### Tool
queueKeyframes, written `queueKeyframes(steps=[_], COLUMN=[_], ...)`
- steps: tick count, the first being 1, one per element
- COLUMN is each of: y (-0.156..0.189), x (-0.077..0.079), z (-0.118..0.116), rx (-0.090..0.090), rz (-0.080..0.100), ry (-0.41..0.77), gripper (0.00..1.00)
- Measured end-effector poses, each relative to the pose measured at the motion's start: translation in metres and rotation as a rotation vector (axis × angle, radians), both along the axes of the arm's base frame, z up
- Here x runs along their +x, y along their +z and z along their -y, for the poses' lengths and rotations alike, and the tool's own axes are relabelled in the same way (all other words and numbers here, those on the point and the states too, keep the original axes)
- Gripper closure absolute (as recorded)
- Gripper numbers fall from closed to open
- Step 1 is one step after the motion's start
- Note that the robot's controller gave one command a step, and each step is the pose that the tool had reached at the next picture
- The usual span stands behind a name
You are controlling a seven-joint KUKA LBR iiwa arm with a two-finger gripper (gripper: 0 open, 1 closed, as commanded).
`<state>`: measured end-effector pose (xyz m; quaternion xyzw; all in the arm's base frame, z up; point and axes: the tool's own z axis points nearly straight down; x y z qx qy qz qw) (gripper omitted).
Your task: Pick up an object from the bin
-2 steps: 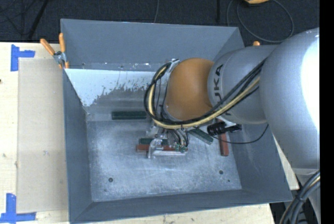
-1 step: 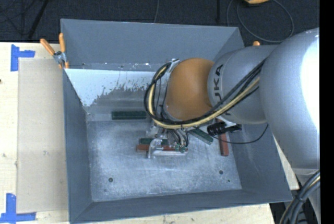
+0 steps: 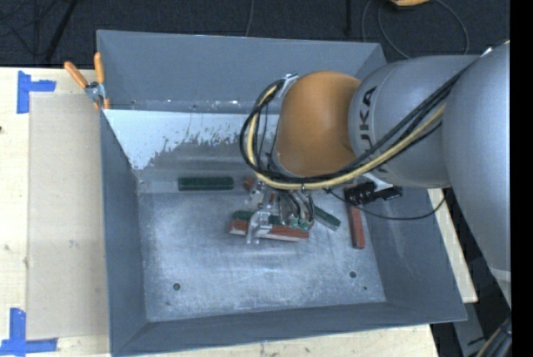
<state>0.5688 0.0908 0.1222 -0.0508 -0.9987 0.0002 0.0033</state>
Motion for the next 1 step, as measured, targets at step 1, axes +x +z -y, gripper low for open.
queueKeyframes(steps=[1], y=[0.1094], x=[0.012], z=[-0.0184], rx=[0.0], rz=[0.007], ry=[0.044], gripper=[1.0])
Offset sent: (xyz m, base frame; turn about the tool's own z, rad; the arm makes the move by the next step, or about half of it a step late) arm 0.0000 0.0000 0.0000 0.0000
